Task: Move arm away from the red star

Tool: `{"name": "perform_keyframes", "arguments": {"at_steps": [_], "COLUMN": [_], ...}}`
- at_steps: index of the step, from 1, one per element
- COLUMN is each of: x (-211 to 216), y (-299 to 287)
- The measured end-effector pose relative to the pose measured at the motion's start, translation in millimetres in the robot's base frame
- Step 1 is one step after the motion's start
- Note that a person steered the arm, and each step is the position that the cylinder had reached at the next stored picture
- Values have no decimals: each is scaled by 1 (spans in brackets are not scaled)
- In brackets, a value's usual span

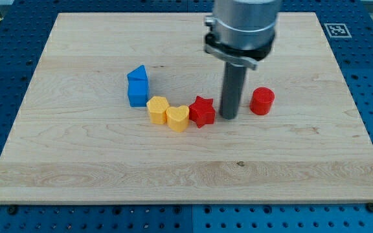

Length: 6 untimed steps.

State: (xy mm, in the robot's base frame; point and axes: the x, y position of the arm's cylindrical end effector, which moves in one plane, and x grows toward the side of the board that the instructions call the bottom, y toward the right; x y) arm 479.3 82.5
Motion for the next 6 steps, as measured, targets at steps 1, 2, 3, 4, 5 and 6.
{"name": "perform_keyframes", "arguments": {"at_steps": [1, 2, 3, 4, 5, 6], "x": [24, 41, 45, 45, 42, 38], "y": [33, 56, 105, 123, 126, 158]}}
